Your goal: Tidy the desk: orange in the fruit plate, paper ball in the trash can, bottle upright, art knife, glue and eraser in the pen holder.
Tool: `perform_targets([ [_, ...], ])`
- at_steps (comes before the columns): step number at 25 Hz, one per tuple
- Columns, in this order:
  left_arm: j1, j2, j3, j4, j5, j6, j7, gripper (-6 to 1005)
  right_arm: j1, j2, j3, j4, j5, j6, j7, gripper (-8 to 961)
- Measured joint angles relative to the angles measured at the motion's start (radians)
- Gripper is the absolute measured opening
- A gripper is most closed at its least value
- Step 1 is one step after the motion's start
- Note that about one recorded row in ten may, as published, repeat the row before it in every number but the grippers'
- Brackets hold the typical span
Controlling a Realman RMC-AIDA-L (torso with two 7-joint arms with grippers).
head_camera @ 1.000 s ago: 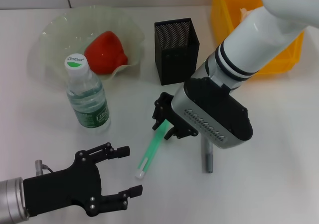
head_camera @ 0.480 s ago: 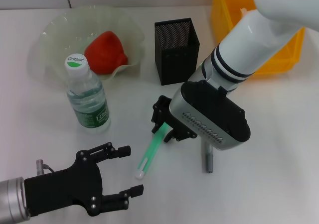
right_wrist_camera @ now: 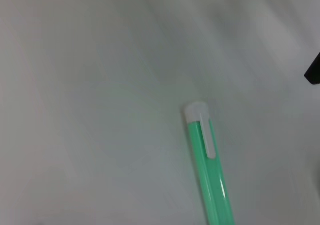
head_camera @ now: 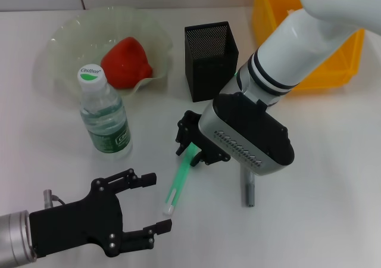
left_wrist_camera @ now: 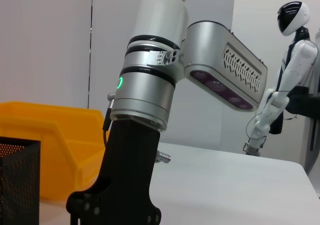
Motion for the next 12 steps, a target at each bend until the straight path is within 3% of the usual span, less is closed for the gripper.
perform_targets([
  [12, -0.001, 0.001, 0.000, 0.000, -0.002, 0.000, 0.000, 810, 0.009, 0.000, -0.016, 0.026, 0.004, 0.003, -0.020, 277],
])
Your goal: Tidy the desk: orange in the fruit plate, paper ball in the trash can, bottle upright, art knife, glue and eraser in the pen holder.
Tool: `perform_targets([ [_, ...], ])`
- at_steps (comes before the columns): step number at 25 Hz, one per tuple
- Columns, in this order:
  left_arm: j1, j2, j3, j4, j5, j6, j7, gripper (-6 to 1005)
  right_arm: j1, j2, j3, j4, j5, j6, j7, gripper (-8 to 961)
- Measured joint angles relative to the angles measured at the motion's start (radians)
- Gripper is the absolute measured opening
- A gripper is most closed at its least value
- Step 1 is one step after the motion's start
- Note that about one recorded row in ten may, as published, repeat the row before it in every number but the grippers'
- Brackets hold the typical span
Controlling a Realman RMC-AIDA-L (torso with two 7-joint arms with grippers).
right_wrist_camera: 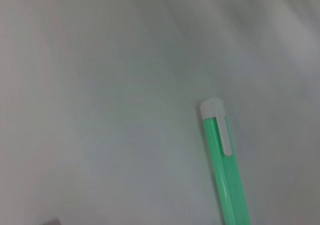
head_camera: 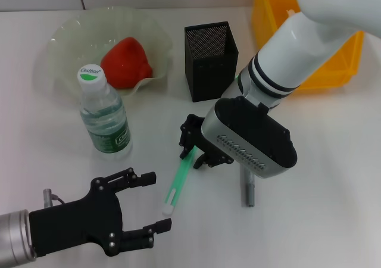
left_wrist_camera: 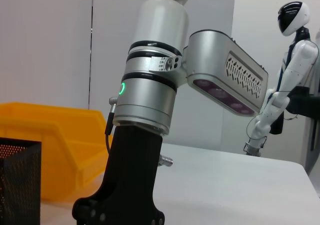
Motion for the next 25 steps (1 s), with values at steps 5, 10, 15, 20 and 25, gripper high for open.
perform_targets([
  [5, -0.002, -0.001, -0.001, 0.000, 0.000, 0.000, 0.002, 803, 0.002, 0.000, 0.000, 0.004, 0.003, 0.006, -0.002, 275],
  [10, -0.002, -0.001, -0.002, 0.000, 0.000, 0.003, 0.031, 759, 0.019, 0.000, -0.009, 0.026, 0.006, 0.026, -0.003, 271],
  [15, -0.002, 0.000, -0.002, 0.000, 0.000, 0.005, 0.029, 692, 0.027, 0.000, -0.016, 0.031, 0.014, 0.029, -0.005, 187],
  [20, -0.006, 0.000, -0.001, 0.000, 0.000, 0.006, 0.028, 637, 0.030, 0.000, -0.049, 0.038, 0.029, 0.052, -0.005, 184],
  [25, -0.007, 0.001, -0.001, 0.000, 0.001, 0.008, 0.028, 608, 0.033, 0.000, -0.093, 0.051, 0.065, 0.084, -0.011, 177],
])
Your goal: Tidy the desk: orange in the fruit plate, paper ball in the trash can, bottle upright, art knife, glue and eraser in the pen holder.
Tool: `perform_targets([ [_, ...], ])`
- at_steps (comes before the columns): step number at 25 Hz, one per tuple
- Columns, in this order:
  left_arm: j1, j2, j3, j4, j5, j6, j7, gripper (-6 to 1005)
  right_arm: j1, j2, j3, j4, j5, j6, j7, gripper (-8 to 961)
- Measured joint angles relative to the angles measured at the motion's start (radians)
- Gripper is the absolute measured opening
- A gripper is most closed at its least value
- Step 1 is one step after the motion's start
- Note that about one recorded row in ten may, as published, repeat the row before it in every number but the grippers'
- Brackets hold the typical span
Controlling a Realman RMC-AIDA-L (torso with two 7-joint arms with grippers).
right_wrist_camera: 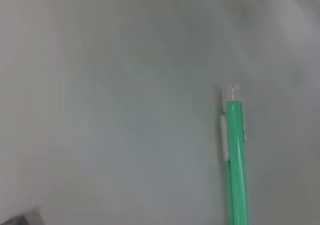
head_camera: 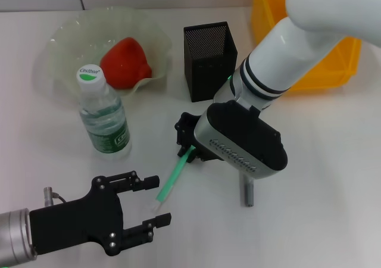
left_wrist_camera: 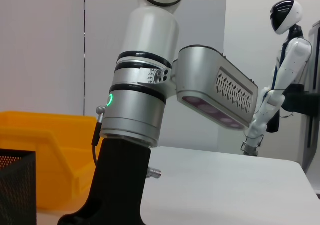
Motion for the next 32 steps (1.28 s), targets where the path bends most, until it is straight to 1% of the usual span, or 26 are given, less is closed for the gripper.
perform_targets([
  [9, 0.000, 0.002, 0.001, 0.000, 0.003, 0.000, 0.001, 610, 0.007, 0.001, -0.008, -0.007, 0.016, -0.007, 0.006, 155],
  [15, 0.003, 0.003, -0.001, 0.000, 0.006, 0.000, 0.008, 611, 0.001, 0.001, -0.007, -0.025, 0.013, -0.017, 0.047, 85],
  [17, 0.005, 0.003, -0.004, 0.001, 0.006, 0.003, 0.008, 611, -0.010, 0.000, -0.004, -0.054, 0.009, -0.020, 0.078, 85],
  [20, 0.013, 0.003, -0.009, 0.005, 0.002, 0.018, 0.008, 612, -0.038, -0.005, 0.009, -0.109, -0.013, -0.037, 0.132, 84],
  [22, 0.019, 0.004, -0.012, 0.007, 0.001, 0.029, 0.009, 612, -0.067, -0.007, 0.040, -0.159, -0.051, -0.059, 0.168, 84],
  [23, 0.024, 0.004, -0.016, 0.009, 0.001, 0.037, 0.009, 613, -0.096, -0.006, 0.074, -0.207, -0.095, -0.083, 0.194, 84],
  [24, 0.024, 0.004, -0.016, 0.009, 0.001, 0.037, 0.009, 613, -0.096, -0.006, 0.074, -0.207, -0.095, -0.083, 0.194, 84],
  [27, 0.032, 0.005, -0.032, 0.012, 0.000, 0.051, 0.011, 613, -0.140, -0.006, 0.118, -0.284, -0.148, -0.128, 0.241, 84],
  [28, 0.034, 0.005, -0.035, 0.012, 0.000, 0.054, 0.011, 614, -0.170, -0.007, 0.147, -0.333, -0.168, -0.158, 0.265, 83],
  [29, 0.034, 0.005, -0.035, 0.012, 0.000, 0.054, 0.011, 614, -0.170, -0.007, 0.147, -0.333, -0.168, -0.158, 0.265, 83],
  [32, 0.038, 0.008, -0.047, 0.012, 0.000, 0.060, 0.007, 614, -0.230, -0.009, 0.197, -0.431, -0.195, -0.191, 0.300, 83],
])
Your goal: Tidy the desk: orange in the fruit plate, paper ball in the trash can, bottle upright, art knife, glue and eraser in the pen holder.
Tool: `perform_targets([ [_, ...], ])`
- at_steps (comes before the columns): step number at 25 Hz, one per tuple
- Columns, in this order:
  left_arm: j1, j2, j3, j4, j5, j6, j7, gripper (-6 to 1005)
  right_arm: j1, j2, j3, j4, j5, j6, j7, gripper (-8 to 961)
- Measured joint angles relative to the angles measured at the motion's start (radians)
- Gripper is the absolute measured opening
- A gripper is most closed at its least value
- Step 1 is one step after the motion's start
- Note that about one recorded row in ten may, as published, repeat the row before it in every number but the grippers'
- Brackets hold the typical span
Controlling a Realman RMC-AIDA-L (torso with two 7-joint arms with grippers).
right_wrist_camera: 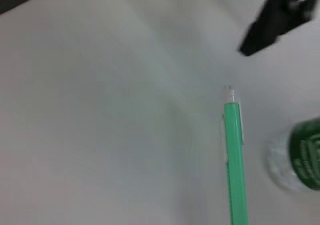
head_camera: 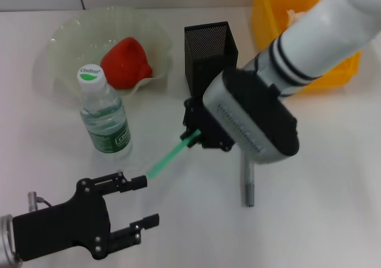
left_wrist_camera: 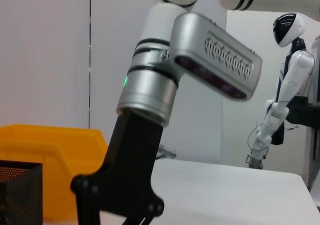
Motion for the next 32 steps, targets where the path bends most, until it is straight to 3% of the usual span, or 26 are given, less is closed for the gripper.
perform_targets([
  [10, 0.001, 0.001, -0.041, 0.009, 0.006, -0.001, -0.009, 655, -0.151, 0.003, 0.210, -0.269, -0.012, -0.073, 0.174, 83],
  [15, -0.016, 0.010, -0.029, 0.011, 0.009, 0.019, 0.010, 688, -0.240, 0.004, 0.321, -0.411, 0.135, -0.063, 0.241, 83],
  [18, -0.016, 0.010, -0.037, 0.021, 0.004, 0.036, 0.028, 746, -0.308, 0.005, 0.382, -0.459, 0.316, 0.000, 0.283, 83],
  [26, -0.054, 0.022, -0.027, 0.037, 0.018, 0.055, -0.118, 785, -0.471, 0.002, 0.466, -0.309, 0.907, 0.068, 0.221, 83],
  [28, -0.055, 0.022, -0.029, 0.042, 0.023, 0.062, -0.133, 785, -0.483, 0.001, 0.469, -0.286, 0.937, 0.060, 0.217, 83],
  [31, -0.055, 0.022, -0.029, 0.042, 0.023, 0.062, -0.133, 785, -0.459, -0.003, 0.546, -0.115, 0.998, -0.021, 0.203, 82],
  [32, -0.054, 0.020, -0.034, 0.045, 0.029, 0.067, -0.145, 785, -0.459, -0.003, 0.546, -0.115, 0.998, -0.021, 0.203, 82],
])
